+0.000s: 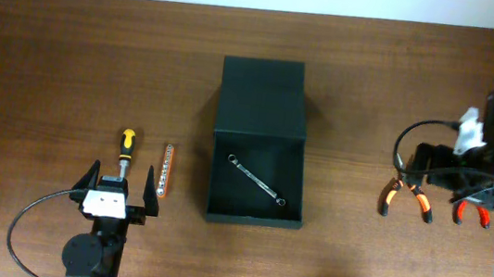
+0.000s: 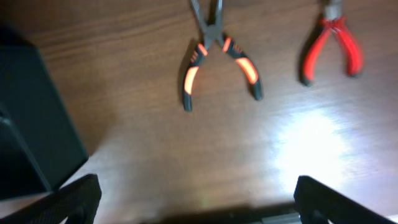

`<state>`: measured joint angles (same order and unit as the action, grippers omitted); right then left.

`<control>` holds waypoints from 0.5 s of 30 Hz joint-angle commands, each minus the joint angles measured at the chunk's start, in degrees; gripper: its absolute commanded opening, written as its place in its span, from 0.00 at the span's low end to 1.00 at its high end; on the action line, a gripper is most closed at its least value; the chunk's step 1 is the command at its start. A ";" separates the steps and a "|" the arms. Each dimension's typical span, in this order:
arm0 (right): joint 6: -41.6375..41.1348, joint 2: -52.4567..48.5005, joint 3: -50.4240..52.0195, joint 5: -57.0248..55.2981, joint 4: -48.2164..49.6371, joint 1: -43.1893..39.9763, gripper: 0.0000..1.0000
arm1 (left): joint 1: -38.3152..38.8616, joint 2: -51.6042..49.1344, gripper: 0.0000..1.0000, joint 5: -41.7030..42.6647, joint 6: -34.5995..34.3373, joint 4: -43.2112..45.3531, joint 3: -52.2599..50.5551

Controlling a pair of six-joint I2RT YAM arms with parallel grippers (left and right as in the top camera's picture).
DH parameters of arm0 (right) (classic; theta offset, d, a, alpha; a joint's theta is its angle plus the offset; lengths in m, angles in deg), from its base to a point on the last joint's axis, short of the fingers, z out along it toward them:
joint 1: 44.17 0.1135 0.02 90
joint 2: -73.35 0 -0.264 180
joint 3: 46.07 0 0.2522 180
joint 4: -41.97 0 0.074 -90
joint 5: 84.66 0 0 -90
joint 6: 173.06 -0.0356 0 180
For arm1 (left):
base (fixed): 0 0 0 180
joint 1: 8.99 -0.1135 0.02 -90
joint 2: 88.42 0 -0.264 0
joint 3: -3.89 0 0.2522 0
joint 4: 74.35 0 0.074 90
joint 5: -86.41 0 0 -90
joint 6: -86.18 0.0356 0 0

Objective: Pack container
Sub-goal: 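Raise the right gripper and move it over the orange-black pliers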

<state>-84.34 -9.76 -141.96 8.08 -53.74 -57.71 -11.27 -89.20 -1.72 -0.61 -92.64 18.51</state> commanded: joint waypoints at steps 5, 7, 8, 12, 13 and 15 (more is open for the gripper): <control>-0.35 -0.94 13.84 5.73 10.75 1.01 0.99 | -0.24 0.44 0.99 -0.20 -0.15 -0.09 -0.33; -1.29 -0.96 16.00 5.90 13.64 1.16 0.99 | -0.24 0.44 0.99 -0.20 -0.15 -0.09 -0.33; -1.86 -1.03 16.76 5.86 14.93 1.16 0.99 | -0.24 0.44 0.99 -0.20 -0.15 -0.09 -0.33; -6.93 -1.64 18.47 5.84 18.21 1.16 0.99 | -0.24 0.44 0.99 -0.20 -0.15 -0.09 -0.33; -7.54 -1.97 18.49 5.86 18.45 1.22 0.99 | -0.24 0.44 0.99 -0.20 -0.15 -0.09 -0.33; -8.31 -2.86 18.49 5.66 18.78 1.31 0.99 | -0.24 0.44 0.99 -0.20 -0.15 -0.09 -0.33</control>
<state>-89.23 -11.51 -123.97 13.00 -35.47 -56.88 -11.27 -89.22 -1.72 -0.61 -92.64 18.51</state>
